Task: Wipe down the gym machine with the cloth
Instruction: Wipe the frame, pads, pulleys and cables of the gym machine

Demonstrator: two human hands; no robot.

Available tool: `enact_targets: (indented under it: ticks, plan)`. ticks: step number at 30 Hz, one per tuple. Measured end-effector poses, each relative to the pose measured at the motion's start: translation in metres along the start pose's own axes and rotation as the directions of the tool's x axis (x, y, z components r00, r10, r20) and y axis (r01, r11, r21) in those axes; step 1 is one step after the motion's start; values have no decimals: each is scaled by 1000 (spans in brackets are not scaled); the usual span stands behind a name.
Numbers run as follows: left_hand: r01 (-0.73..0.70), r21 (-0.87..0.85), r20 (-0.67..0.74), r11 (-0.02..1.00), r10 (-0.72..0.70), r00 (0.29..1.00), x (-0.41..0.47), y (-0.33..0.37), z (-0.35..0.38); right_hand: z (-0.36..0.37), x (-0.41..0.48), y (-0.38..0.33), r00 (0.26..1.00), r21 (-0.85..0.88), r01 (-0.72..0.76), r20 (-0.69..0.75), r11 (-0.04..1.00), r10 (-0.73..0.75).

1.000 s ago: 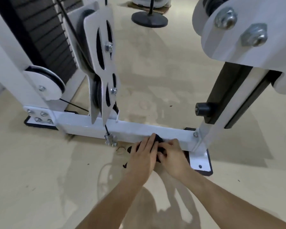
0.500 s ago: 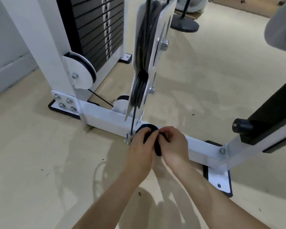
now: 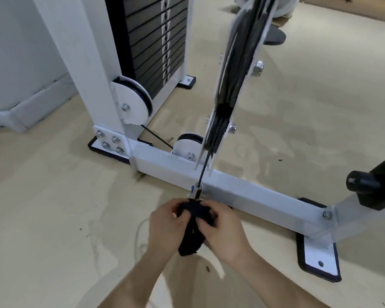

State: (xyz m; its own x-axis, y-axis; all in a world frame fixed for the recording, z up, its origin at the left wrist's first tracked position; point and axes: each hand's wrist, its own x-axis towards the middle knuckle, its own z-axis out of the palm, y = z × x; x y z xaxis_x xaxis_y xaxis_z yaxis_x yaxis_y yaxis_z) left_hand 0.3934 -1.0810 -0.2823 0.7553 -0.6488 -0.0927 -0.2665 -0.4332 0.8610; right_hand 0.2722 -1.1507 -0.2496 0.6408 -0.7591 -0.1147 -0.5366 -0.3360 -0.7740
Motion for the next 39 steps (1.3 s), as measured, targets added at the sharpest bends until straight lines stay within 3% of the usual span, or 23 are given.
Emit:
enact_targets:
  ticks: [1,3,5,7,9,11,14,17,18,20,22,24,25,30,35,37,39]
  plan:
    - [62,-90,-105,994,-71,992,7,0,-17,9,2,-11,997,-42,79,0,996,-79]
    - [53,-202,-291,978,-112,950,32,4,-46,26,8,-35,962,-153,272,29,950,-271]
    - [-66,-167,-382,984,-3,924,64,12,-67,39,17,-55,925,-222,380,100,898,-367]
    - [-177,111,-271,978,201,941,100,12,-74,44,25,-61,931,-256,358,179,898,-319]
    - [-238,463,-18,854,277,961,118,5,-63,43,29,-51,942,-274,294,242,916,-230]
    - [-285,563,63,776,304,951,115,-3,-44,36,27,-38,958,-207,229,220,951,-183]
    - [-415,426,78,804,424,902,79,-6,-19,18,14,-19,997,0,73,11,997,-73]
    - [-552,346,68,759,566,821,50,-11,-1,1,9,-1,991,13,11,-136,1000,-9]
    - [-548,303,70,780,555,829,43,-14,4,-5,8,5,989,8,-45,-141,999,45]
    - [-396,109,64,912,391,918,27,-18,8,-15,4,14,981,4,-168,-102,986,168]
    - [-134,-6,68,991,135,989,14,-26,11,-20,-1,20,958,67,-276,-59,959,280]
    - [37,3,58,999,-37,998,0,-34,15,-24,-11,23,933,171,-350,-19,921,359]
    - [56,-6,40,998,-56,998,-6,-33,18,-25,-15,24,924,201,-373,-7,906,382]
    - [-119,-21,15,993,119,993,-5,22,47,-49,-39,37,894,285,-426,-12,859,448]
    - [-128,-83,-66,988,123,990,1,59,83,-95,-52,56,876,360,-430,-57,828,480]
    - [-202,-51,39,978,204,978,-8,67,101,-111,-56,64,865,387,-439,-61,811,497]
    - [-289,-4,242,957,281,929,-20,86,128,-122,-58,68,875,385,-426,-53,819,480]
